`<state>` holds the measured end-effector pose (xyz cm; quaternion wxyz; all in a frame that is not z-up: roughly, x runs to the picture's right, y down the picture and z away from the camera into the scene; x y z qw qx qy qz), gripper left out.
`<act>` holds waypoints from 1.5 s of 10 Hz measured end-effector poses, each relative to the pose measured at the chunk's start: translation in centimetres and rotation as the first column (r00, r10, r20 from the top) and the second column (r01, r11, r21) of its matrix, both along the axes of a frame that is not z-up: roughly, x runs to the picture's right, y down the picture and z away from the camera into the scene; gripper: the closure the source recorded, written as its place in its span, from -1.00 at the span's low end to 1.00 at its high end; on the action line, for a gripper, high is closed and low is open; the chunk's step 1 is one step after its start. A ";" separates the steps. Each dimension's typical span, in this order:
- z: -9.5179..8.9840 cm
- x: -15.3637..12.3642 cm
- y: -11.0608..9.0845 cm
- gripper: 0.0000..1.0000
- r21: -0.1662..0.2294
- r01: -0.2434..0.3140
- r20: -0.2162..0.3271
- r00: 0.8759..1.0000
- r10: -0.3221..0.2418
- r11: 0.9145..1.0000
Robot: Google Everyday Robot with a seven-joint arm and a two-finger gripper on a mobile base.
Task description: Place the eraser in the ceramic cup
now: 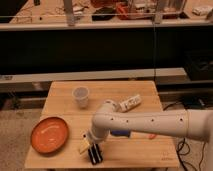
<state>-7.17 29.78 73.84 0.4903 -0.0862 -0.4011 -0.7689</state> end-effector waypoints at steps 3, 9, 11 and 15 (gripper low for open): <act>1.5 -1.0 1.3 -0.60 0.047 0.003 -0.127 0.992 0.003 0.999; 1.9 -1.1 0.4 -0.26 0.037 -0.013 -0.087 0.996 0.016 0.999; 2.0 -1.1 0.2 -0.23 0.033 -0.012 -0.079 0.997 0.014 0.999; 2.3 -1.1 0.1 0.13 0.047 -0.035 -0.075 0.996 0.038 0.998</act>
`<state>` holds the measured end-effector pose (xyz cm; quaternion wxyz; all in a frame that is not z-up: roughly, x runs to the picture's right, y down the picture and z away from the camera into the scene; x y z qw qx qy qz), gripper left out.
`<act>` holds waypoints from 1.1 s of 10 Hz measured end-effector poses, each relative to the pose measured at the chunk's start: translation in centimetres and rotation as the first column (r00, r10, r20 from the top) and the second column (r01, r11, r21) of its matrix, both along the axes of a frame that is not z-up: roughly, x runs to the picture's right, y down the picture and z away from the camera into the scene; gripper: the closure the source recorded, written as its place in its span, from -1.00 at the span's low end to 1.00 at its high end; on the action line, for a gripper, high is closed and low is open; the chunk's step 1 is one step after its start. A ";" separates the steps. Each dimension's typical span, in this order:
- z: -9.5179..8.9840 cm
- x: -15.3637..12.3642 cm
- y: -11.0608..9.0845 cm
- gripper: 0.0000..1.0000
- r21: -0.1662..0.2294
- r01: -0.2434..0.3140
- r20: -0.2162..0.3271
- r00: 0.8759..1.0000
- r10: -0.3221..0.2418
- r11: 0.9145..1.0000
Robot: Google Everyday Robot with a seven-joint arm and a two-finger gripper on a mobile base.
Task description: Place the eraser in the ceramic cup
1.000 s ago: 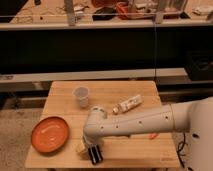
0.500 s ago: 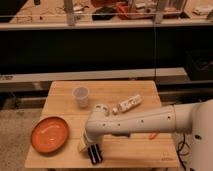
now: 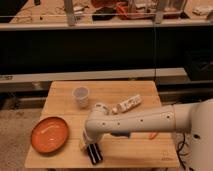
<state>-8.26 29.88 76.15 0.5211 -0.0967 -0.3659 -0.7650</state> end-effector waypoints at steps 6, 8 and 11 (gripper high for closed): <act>0.0 0.4 0.1 1.00 0.034 -0.042 0.021 0.999 0.042 0.999; -0.3 1.1 -0.3 1.00 0.039 -0.056 0.014 0.998 0.055 0.998; -0.6 1.6 -1.0 1.00 0.051 -0.066 0.006 0.998 0.065 0.997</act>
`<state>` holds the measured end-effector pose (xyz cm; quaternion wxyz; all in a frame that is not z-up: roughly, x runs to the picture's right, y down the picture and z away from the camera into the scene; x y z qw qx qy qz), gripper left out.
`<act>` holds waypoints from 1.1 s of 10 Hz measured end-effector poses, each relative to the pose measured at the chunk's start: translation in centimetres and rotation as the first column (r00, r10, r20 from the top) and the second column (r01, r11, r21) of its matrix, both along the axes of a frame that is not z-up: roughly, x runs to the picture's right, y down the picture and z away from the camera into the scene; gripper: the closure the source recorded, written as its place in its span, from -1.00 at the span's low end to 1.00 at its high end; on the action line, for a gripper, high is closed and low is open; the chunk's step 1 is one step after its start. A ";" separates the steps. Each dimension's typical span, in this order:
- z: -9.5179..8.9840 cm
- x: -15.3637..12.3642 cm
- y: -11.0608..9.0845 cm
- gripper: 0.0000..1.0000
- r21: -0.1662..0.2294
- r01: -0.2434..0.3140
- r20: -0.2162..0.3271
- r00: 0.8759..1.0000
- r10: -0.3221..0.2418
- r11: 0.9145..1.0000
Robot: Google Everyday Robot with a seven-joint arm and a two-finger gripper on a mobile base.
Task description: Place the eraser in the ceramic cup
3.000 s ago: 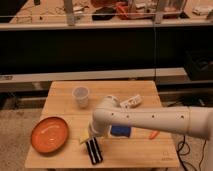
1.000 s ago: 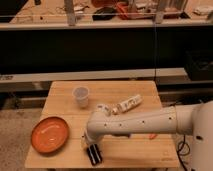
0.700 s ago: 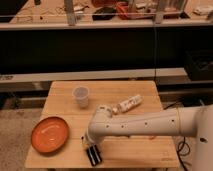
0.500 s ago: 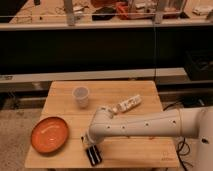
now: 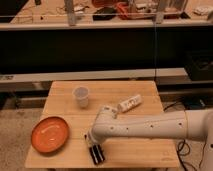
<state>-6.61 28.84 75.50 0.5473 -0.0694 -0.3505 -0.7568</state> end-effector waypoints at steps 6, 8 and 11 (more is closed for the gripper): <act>-0.7 1.3 -1.8 1.00 0.015 -0.023 -0.006 1.000 0.023 1.000; -0.9 1.7 -2.6 1.00 0.019 -0.030 -0.003 1.000 0.031 0.999; -1.4 3.1 -3.9 1.00 0.023 -0.051 -0.006 0.999 0.051 0.998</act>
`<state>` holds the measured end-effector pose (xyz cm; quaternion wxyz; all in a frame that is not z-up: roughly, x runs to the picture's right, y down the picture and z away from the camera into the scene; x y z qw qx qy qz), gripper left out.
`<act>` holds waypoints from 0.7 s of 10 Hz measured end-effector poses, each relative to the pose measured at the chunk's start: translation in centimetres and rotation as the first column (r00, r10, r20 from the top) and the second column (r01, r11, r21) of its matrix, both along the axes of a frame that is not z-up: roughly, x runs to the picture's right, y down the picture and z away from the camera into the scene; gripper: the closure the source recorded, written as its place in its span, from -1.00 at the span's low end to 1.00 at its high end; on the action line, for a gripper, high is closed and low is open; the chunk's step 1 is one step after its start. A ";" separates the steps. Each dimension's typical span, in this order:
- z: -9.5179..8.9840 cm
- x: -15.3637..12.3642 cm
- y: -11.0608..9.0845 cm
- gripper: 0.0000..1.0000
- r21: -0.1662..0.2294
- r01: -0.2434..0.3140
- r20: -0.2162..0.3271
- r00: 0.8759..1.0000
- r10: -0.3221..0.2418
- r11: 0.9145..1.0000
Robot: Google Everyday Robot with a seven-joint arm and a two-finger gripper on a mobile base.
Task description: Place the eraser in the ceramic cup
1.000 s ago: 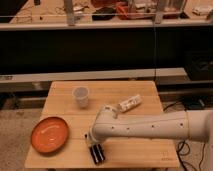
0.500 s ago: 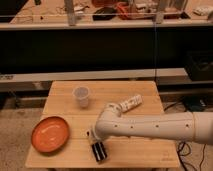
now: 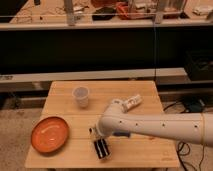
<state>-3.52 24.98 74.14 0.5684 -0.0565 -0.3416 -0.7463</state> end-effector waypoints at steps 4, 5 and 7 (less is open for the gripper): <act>0.1 0.9 -1.0 0.88 0.006 -0.015 -0.010 1.000 0.015 1.000; 0.2 1.7 -1.4 0.68 0.006 -0.018 -0.018 1.000 0.018 1.000; 0.3 1.9 -1.8 0.63 0.007 -0.018 -0.022 1.000 0.018 1.000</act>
